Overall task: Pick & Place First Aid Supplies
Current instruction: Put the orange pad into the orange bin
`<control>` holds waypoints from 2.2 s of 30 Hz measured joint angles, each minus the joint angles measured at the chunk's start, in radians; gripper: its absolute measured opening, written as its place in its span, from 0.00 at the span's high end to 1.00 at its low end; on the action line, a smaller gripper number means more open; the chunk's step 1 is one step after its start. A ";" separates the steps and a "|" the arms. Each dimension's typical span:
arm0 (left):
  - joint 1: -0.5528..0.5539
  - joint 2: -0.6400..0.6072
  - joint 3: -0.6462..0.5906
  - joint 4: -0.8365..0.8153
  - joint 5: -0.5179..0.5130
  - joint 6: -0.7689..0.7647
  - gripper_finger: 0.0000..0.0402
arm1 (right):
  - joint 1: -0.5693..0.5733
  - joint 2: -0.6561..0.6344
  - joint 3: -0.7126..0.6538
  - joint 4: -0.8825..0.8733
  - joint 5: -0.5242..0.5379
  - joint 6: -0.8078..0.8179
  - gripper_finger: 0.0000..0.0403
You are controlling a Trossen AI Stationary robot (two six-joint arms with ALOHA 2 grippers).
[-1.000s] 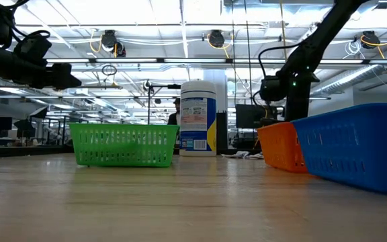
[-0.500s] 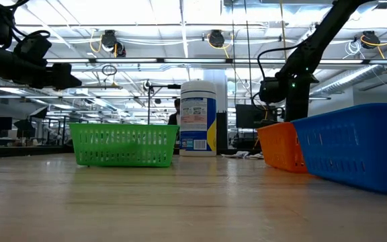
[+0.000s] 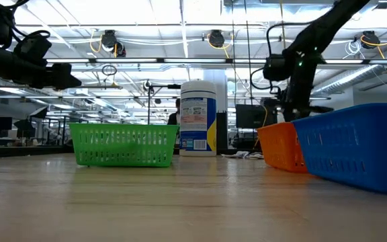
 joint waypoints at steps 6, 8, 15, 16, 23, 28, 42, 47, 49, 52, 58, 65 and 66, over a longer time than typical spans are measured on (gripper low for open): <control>0.000 0.000 0.000 0.000 0.000 0.000 0.24 | 0.027 -0.090 0.000 -0.143 -0.025 -0.207 1.00; 0.000 0.000 0.000 0.000 0.000 0.000 0.24 | 0.041 -0.114 0.000 -0.180 -0.024 -0.264 1.00; 0.000 0.000 0.000 0.000 0.000 0.000 0.24 | 0.100 -0.190 0.000 -0.296 -0.020 -0.401 1.00; 0.000 0.000 0.000 0.000 0.000 0.000 0.24 | 0.109 -0.198 0.000 -0.308 -0.020 -0.413 1.00; 0.000 0.000 0.000 0.000 0.000 0.000 0.23 | 0.258 -0.223 0.001 -0.322 -0.023 -0.443 1.00; 0.000 0.000 0.000 0.000 0.000 0.000 0.21 | 0.439 -0.223 0.002 -0.329 -0.025 -0.403 1.00; 0.000 0.000 0.000 0.000 0.000 0.000 0.23 | 0.903 -0.223 0.002 -0.331 -0.115 -0.372 1.00; 0.000 0.000 0.000 0.000 0.000 0.000 0.24 | 1.000 -0.216 0.002 -0.320 -0.117 -0.372 1.00; 0.000 0.000 0.000 0.000 0.000 0.000 0.23 | 1.023 -0.192 0.002 -0.293 -0.073 -0.366 1.00; 0.000 0.000 0.000 0.000 0.000 0.000 0.21 | 1.042 -0.147 0.002 -0.254 -0.019 -0.367 1.00; 0.000 0.000 0.000 0.000 0.000 0.000 0.18 | 1.047 -0.076 0.002 -0.210 0.003 -0.400 1.00; 0.000 0.000 0.000 0.000 0.000 0.000 0.21 | 1.047 -0.036 0.002 -0.211 0.007 -0.439 1.00; 0.000 0.000 0.000 0.000 0.000 0.000 0.22 | 1.047 -0.036 0.002 -0.209 0.009 -0.452 0.99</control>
